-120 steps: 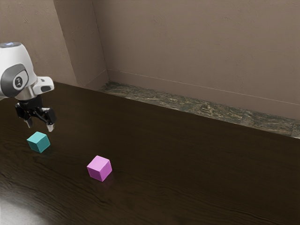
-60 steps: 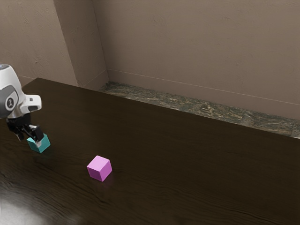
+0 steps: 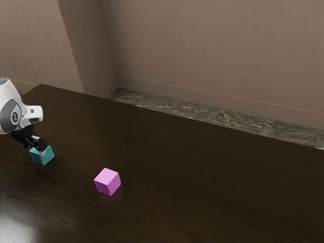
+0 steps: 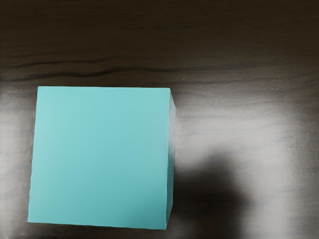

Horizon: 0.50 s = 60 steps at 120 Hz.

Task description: Pick up the blue block with one arm, and put the blue block on the pink block with one arm

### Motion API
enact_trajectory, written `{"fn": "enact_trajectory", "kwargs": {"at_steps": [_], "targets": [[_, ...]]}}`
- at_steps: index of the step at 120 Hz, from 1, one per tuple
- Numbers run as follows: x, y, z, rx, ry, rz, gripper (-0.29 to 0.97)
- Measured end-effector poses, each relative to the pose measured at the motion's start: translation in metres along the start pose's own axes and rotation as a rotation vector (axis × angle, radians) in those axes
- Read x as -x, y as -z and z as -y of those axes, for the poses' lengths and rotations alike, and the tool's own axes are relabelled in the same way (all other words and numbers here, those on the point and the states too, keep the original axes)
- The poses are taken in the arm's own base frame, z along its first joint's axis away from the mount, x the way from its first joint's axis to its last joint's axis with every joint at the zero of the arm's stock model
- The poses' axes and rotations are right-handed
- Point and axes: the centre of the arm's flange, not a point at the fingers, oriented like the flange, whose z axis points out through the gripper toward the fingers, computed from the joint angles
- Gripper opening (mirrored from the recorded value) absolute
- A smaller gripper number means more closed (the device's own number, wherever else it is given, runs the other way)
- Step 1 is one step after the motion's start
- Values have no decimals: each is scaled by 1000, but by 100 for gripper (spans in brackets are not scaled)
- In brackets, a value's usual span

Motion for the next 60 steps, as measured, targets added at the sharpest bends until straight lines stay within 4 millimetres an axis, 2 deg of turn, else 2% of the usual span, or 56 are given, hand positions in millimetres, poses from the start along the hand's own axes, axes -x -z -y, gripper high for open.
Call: {"fn": "enact_trajectory", "kwargs": {"at_steps": [22, 37, 60], "targets": [[7, -4, 19, 0, 8, -21, 65], [-14, -14, 24, 0, -28, -35, 65], [-25, -28, 27, 8, -61, -36, 65]]}}
